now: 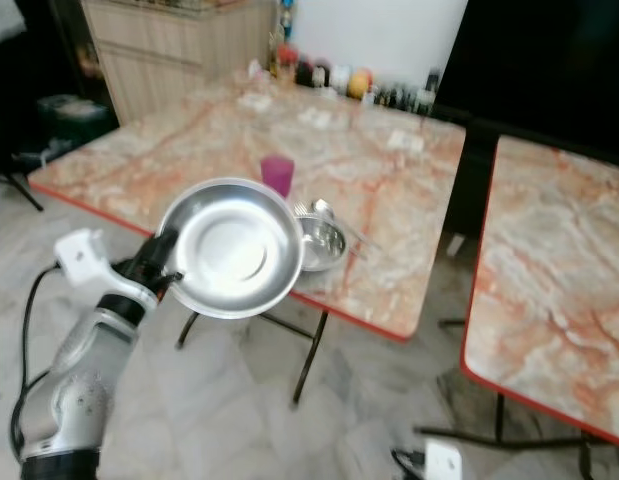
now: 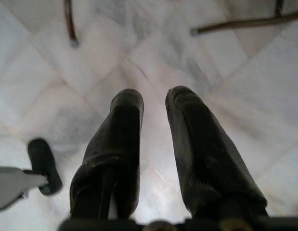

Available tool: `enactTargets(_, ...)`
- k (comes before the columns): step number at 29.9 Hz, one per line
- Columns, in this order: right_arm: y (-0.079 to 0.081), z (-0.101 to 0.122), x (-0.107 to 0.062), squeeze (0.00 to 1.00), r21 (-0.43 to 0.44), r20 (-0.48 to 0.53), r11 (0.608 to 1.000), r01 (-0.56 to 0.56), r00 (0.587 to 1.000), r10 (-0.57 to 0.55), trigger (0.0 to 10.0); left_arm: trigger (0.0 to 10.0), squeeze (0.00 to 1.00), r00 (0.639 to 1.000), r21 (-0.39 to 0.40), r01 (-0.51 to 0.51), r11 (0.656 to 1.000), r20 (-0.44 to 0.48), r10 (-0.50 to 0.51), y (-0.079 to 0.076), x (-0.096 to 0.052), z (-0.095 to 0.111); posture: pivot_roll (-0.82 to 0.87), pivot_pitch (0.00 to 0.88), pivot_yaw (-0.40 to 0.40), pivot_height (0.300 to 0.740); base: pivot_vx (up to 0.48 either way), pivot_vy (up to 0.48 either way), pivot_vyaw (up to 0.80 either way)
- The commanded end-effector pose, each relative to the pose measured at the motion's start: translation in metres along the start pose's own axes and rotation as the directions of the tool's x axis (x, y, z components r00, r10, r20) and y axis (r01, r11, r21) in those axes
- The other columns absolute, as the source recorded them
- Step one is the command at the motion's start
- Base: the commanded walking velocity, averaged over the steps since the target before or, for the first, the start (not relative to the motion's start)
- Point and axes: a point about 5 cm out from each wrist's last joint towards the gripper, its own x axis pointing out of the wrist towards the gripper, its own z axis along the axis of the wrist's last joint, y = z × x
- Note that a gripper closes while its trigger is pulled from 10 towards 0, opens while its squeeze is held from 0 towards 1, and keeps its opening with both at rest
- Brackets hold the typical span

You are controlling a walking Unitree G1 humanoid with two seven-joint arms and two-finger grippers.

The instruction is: Setting the table

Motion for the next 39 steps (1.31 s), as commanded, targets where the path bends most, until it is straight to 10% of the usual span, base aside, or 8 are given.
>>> enactTargets(1, -0.012, -0.004, -0.002, 0.0, -0.004, -0.006, 1.0, 0.03, 1.0, -0.03, 10.0, 10.0, 0.0, 0.998, -0.013, 0.053, 0.999, 0.019, -0.052, -0.014, 0.003, 0.001, 0.12, 0.011, -0.1, 0.74, 0.0, -0.416, 0.0)
enactTargets(39, -0.011, -0.003, -0.002, 0.0, 0.037, -0.017, 0.999, 0.037, 0.999, -0.037, 10.0, 10.0, 0.0, 0.982, -0.114, 0.189, 0.975, 0.035, -0.186, -0.034, 0.009, 0.008, 0.12, 0.0, -0.098, 0.74, 0.0, -0.424, -0.22)
